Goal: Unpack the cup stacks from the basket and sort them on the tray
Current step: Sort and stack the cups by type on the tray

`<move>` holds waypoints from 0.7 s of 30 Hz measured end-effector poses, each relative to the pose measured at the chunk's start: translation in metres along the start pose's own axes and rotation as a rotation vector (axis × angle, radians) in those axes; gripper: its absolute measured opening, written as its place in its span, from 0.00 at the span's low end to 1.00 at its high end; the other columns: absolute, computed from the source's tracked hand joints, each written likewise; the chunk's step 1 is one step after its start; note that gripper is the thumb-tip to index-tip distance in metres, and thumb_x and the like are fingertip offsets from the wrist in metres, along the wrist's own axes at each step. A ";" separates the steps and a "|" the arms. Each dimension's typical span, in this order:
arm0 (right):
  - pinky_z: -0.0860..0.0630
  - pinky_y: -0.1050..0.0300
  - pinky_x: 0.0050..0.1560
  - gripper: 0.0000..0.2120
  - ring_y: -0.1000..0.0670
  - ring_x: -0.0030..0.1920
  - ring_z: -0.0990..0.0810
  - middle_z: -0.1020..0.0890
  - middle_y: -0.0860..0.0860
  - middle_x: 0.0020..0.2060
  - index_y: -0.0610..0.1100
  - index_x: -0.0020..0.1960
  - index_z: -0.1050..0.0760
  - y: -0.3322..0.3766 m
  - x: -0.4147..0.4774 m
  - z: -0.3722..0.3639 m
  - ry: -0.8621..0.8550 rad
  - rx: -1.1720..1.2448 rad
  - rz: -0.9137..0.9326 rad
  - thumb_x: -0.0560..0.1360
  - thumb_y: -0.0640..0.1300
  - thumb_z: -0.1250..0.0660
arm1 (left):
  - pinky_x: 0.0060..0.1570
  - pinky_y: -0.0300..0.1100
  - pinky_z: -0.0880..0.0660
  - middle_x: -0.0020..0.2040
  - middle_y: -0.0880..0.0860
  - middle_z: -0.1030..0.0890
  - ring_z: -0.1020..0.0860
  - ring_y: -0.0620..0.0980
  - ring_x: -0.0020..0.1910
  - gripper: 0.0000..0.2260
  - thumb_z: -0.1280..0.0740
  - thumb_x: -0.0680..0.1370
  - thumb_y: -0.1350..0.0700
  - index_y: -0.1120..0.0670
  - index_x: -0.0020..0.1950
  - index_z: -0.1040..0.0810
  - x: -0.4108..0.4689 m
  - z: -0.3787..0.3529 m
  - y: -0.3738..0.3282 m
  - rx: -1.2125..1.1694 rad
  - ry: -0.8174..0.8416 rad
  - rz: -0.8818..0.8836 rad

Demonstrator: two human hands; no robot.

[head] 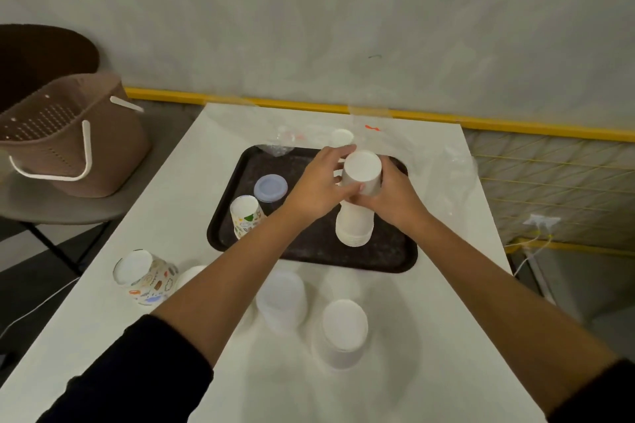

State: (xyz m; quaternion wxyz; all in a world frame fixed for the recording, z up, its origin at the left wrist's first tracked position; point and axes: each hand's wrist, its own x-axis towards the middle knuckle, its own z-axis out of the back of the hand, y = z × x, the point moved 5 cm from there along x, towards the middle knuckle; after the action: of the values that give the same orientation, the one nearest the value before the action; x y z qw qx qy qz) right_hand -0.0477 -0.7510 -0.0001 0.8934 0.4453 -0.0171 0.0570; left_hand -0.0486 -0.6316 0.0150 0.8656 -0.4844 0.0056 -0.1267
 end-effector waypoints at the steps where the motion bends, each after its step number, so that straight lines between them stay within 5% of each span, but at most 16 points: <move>1: 0.32 0.53 0.64 0.34 0.48 0.65 0.29 0.27 0.48 0.66 0.45 0.68 0.36 -0.005 0.004 -0.004 0.008 -0.001 -0.013 0.66 0.45 0.24 | 0.63 0.47 0.28 0.67 0.56 0.31 0.29 0.53 0.64 0.27 0.29 0.73 0.61 0.56 0.69 0.34 0.003 -0.002 0.005 0.002 -0.001 0.018; 15: 0.35 0.48 0.69 0.40 0.45 0.69 0.33 0.34 0.46 0.70 0.44 0.73 0.43 -0.077 -0.018 -0.033 0.113 0.011 -0.341 0.67 0.45 0.25 | 0.60 0.43 0.31 0.69 0.54 0.31 0.28 0.52 0.64 0.24 0.35 0.77 0.56 0.52 0.72 0.38 -0.021 -0.027 0.047 -0.035 0.184 0.357; 21: 0.34 0.54 0.67 0.29 0.46 0.66 0.30 0.30 0.45 0.67 0.44 0.71 0.38 -0.067 -0.067 -0.012 0.083 0.041 -0.336 0.73 0.44 0.31 | 0.62 0.43 0.29 0.56 0.49 0.23 0.25 0.48 0.58 0.12 0.37 0.78 0.54 0.48 0.61 0.27 -0.068 -0.005 0.037 -0.141 0.189 0.307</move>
State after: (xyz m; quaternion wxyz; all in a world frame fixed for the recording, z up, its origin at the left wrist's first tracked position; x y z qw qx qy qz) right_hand -0.1064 -0.7873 -0.0659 0.8810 0.4574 0.0957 -0.0746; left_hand -0.1068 -0.6019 -0.0266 0.8344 -0.5231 0.1695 -0.0372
